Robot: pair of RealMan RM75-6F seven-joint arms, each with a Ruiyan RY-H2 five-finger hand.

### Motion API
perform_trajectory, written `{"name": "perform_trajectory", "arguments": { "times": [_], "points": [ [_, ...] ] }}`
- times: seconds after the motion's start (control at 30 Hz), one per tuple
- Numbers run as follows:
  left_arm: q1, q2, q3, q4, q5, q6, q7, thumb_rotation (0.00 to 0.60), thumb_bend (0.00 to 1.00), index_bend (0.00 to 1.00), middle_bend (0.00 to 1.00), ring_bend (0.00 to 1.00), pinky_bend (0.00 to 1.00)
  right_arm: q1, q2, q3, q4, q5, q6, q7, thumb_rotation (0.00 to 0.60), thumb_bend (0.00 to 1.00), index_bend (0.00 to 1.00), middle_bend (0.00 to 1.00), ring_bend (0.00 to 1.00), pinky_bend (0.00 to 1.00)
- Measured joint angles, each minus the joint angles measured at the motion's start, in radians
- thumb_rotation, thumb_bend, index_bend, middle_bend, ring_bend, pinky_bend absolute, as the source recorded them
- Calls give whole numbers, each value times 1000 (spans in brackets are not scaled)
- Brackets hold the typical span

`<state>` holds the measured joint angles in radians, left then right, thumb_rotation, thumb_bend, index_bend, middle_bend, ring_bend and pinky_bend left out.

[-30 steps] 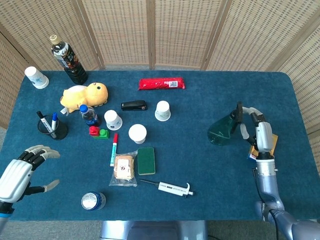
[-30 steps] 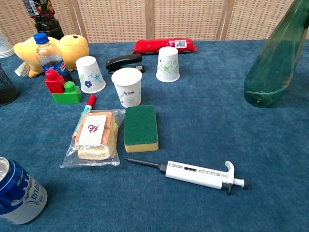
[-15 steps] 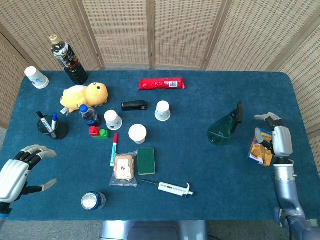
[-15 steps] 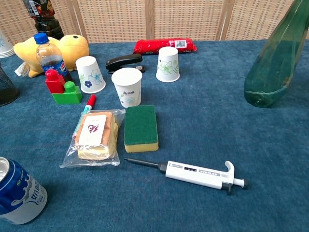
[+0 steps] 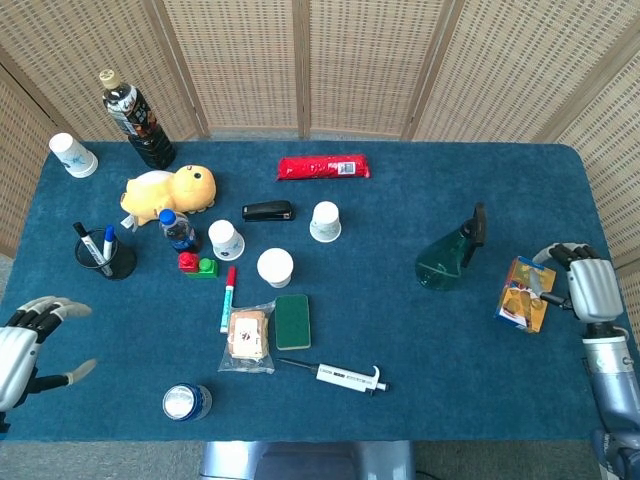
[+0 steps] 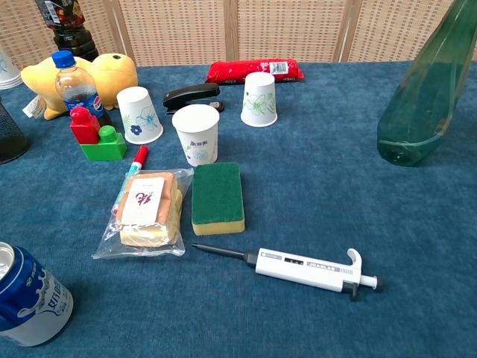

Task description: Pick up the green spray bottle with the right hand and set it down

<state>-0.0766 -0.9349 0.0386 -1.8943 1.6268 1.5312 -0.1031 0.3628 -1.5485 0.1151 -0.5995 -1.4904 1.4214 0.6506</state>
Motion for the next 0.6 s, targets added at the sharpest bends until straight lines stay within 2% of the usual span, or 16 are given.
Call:
{"name": "perform_trajectory", "arguments": {
  "times": [0.17,0.4,0.5,0.6],
  "points": [
    [31,-12,5,23,-39,12,10,600,184,325,359,275,217,-20,102,-7,-178,10,-23,-142,335,482,493,495,341,354],
    [61,-15,15,54,-57,26,-9,600,182,326,359,275,217,-60,292,-7,-535,69,-77,-389,351,479,494,495,312,313],
    [64,-19,17,62,-57,23,-14,600,183,327,359,275,217,-81,364,-7,-645,100,-96,-472,359,476,494,494,308,313],
    [62,-24,15,65,-56,16,-14,600,183,327,359,275,217,-103,403,-6,-705,123,-108,-496,369,474,493,492,304,313]
  ]
}}
